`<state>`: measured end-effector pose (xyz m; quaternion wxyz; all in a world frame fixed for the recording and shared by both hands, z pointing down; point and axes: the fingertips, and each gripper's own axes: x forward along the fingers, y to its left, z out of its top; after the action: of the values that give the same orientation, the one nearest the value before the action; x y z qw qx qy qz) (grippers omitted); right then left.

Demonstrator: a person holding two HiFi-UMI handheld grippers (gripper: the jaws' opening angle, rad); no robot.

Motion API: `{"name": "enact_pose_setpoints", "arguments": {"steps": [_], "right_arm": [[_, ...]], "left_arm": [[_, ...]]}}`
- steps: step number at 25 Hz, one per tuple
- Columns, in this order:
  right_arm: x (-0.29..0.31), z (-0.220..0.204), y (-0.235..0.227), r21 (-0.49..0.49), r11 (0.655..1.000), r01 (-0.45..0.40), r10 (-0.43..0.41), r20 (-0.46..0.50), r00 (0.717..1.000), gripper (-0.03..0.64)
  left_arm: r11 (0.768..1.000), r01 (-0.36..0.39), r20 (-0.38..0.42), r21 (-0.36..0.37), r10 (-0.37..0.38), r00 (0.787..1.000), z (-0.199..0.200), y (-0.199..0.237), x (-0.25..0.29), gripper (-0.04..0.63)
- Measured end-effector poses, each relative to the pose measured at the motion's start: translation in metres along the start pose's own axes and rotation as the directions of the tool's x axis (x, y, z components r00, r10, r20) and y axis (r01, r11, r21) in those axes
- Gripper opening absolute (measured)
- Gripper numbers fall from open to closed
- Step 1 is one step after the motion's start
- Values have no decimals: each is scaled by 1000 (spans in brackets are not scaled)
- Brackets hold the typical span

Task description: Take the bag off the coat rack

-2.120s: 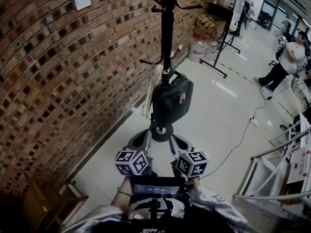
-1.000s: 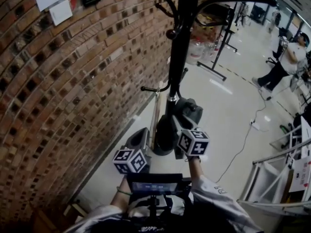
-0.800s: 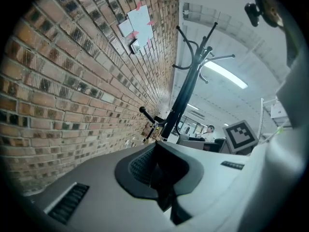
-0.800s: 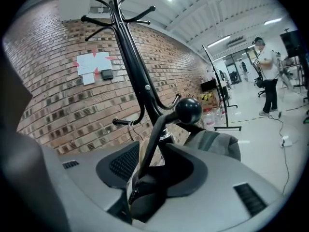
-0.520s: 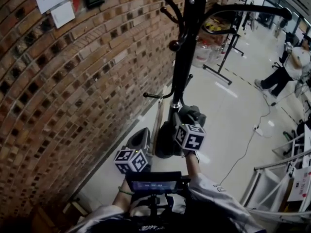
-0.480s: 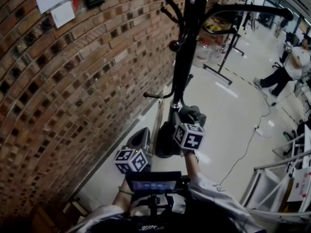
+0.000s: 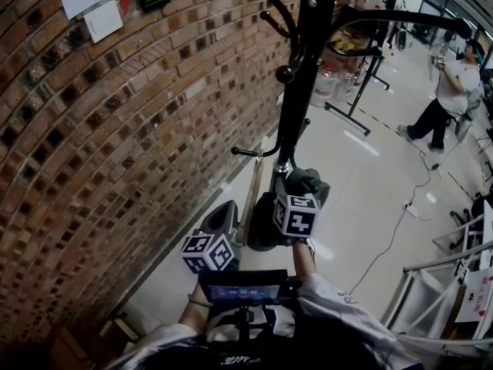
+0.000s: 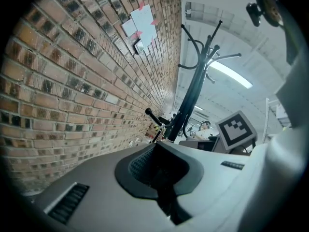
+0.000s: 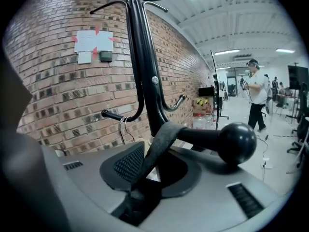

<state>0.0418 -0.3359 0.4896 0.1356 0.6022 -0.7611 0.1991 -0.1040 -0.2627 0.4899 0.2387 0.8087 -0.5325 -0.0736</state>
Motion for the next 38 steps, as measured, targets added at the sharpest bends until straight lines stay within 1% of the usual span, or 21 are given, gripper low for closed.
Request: {"name": "enact_pose_setpoints", "arguments": {"steps": [3,6,10,11,13,15,19,23,25,28,32,34,38], "right_arm": [[-4,4,1,3,999,-46,45,42,998,83],[-8,8,1,79,988,-131,125,81,989,59],[-17,11,2,147,972,-184,168,113,979,46],[-21,14,3,189,960,-205,182,129,975,43],[-28,22,4,286,924,-256,213,174,961,37],[-34,24,4,324,902,-284,232,192,954,35],[-49,30,5,346,885,-311,244,223,944,35],[-70,33,3,394,848,-354,263,267,927,35],[-76,33,4,400,836,-375,277,281,919,34],[-82,31,4,388,835,-390,295,282,913,34],[-93,40,8,368,833,-412,315,296,902,34],[-100,40,9,374,824,-425,324,304,896,34],[-116,32,3,406,806,-431,320,314,894,34]], "left_arm": [[1000,-4,6,-1,4,1000,3,0,-1,8],[1000,-9,20,-6,9,1000,8,2,-2,8],[1000,-16,33,-12,17,999,13,8,-4,8],[1000,-18,35,-14,18,999,14,9,-4,8],[1000,-21,35,-23,22,999,15,11,-3,8],[999,-20,35,-31,21,999,15,11,-1,8],[999,-10,32,-46,12,999,14,10,3,8],[999,5,17,-51,-5,1000,10,2,7,8],[999,14,15,-48,-13,1000,7,0,8,8],[999,24,10,-47,-24,1000,4,-2,9,8],[999,24,2,-49,-24,1000,3,-2,8,8],[998,21,1,-53,-21,1000,4,0,7,8],[998,19,1,-58,-19,1000,3,2,5,8]]}}
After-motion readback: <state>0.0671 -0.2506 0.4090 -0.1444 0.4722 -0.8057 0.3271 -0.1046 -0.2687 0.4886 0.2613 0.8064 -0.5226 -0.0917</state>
